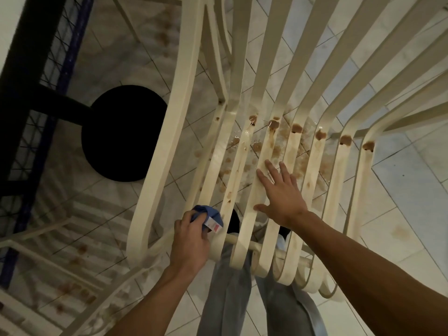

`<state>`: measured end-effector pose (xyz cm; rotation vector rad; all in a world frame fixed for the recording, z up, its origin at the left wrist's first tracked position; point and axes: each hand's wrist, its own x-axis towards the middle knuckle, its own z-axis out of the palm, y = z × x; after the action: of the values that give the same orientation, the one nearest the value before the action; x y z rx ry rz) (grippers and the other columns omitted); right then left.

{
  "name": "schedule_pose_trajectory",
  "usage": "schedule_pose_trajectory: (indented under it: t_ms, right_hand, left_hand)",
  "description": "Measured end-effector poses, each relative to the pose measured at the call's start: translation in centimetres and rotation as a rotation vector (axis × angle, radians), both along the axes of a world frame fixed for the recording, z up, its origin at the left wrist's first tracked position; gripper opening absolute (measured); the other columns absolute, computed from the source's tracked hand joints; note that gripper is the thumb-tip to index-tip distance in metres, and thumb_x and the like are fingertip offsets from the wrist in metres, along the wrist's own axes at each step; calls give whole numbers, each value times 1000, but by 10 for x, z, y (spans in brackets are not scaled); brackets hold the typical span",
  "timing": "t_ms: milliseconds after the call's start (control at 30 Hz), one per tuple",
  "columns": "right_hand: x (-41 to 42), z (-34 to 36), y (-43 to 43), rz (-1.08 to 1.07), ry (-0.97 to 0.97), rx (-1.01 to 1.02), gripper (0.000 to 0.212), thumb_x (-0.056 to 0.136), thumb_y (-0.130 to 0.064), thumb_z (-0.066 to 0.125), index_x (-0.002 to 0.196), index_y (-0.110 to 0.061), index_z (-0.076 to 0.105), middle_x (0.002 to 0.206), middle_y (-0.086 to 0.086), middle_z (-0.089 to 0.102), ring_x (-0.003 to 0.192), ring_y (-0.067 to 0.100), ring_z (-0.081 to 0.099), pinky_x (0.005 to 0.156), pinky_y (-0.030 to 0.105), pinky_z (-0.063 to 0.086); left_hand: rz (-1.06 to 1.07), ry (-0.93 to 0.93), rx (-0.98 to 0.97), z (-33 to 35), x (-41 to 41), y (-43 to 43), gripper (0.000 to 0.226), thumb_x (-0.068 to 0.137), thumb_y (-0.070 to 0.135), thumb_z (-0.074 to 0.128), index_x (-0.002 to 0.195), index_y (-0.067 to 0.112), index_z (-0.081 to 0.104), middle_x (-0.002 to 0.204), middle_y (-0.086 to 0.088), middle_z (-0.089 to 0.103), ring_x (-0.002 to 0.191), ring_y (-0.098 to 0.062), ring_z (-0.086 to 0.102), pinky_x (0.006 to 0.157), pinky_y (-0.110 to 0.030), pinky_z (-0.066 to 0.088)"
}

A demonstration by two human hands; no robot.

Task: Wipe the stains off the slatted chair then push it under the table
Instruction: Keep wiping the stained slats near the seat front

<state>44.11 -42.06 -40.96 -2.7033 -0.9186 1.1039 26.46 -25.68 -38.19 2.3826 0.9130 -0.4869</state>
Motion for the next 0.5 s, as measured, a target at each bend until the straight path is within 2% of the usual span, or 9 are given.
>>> schedule_pose_trajectory:
  t_ms: [200,333,500]
  right_hand:
    - [1,0,-2,13,0,-9,97,88,-51,63,157,-23,0,162,5,-18,148,34,-19,121,54,3]
    - [0,-2,-2,0,6,0,96,89,-50,63,157,-23,0,162,4,-20,147,33,-21,121,54,2]
    - [2,-3,-2,-10,4,8,97,88,-50,64,157,-24,1,162,4,-19,148,33,-20,121,53,1]
  left_hand:
    - [14,35,-44,-1,-17,-12,33,85,0,65,117,10,66,118,-6,58,100,-25,55,87,-38,51]
    - [-17,72,-55,6,-24,-14,34,87,5,65,121,12,65,120,-4,57,108,-22,53,92,-29,46]
    - [-25,56,-87,10,-19,-19,35,90,9,61,123,16,63,126,2,51,111,-17,46,87,-18,33]
